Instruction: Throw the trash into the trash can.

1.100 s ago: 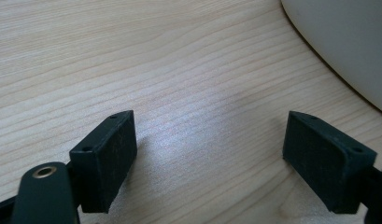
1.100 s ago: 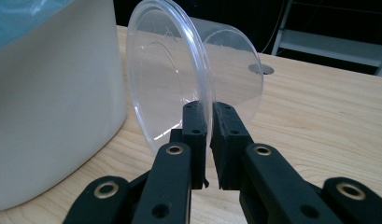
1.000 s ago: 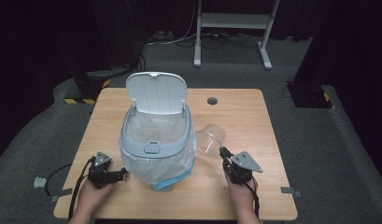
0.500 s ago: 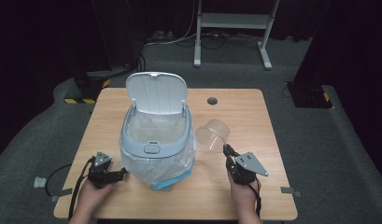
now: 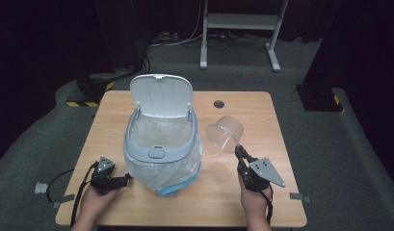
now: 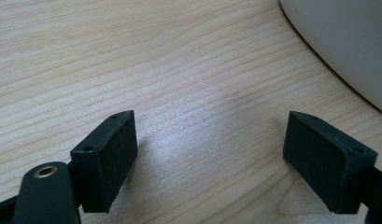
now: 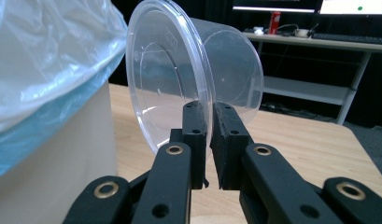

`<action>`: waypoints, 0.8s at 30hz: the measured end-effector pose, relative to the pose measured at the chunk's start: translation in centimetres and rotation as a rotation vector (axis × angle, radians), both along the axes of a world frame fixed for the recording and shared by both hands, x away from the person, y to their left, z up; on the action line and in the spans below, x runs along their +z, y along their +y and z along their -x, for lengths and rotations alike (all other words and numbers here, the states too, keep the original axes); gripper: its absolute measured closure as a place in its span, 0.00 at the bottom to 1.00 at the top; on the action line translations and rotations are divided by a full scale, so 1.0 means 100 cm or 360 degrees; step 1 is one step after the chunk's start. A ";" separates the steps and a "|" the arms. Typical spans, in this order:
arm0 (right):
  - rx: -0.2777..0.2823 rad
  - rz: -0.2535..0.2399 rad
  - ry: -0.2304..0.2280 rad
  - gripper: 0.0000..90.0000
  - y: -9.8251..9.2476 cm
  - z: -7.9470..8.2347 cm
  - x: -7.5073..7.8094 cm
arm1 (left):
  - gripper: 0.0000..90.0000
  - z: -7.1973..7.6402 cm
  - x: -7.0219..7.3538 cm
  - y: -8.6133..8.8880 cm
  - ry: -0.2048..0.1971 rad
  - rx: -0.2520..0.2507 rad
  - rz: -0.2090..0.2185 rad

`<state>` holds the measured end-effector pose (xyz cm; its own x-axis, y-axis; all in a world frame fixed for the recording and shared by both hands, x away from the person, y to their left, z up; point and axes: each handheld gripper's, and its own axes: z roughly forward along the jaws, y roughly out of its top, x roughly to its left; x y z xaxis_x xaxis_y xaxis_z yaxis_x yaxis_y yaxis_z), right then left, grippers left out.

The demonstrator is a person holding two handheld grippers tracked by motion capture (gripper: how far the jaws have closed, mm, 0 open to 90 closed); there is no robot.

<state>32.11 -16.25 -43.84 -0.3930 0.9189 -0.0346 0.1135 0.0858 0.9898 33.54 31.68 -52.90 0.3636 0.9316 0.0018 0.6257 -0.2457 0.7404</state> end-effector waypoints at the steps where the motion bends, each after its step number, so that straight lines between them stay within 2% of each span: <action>1: -0.0003 -0.0002 -0.0009 0.94 0.000 0.001 0.001 | 0.20 0.000 0.000 0.000 0.0000 0.0000 0.0000; 24: 0.0003 -0.0107 -0.0170 0.94 -0.003 0.016 0.028 | 0.19 0.000 0.000 0.000 -0.0002 -0.0001 0.0005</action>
<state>30.52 -16.55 -41.05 -0.3921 0.9198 -0.0144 0.0071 0.0187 0.9998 33.56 31.65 -52.91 0.3640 0.9314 -0.0006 0.6248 -0.2437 0.7418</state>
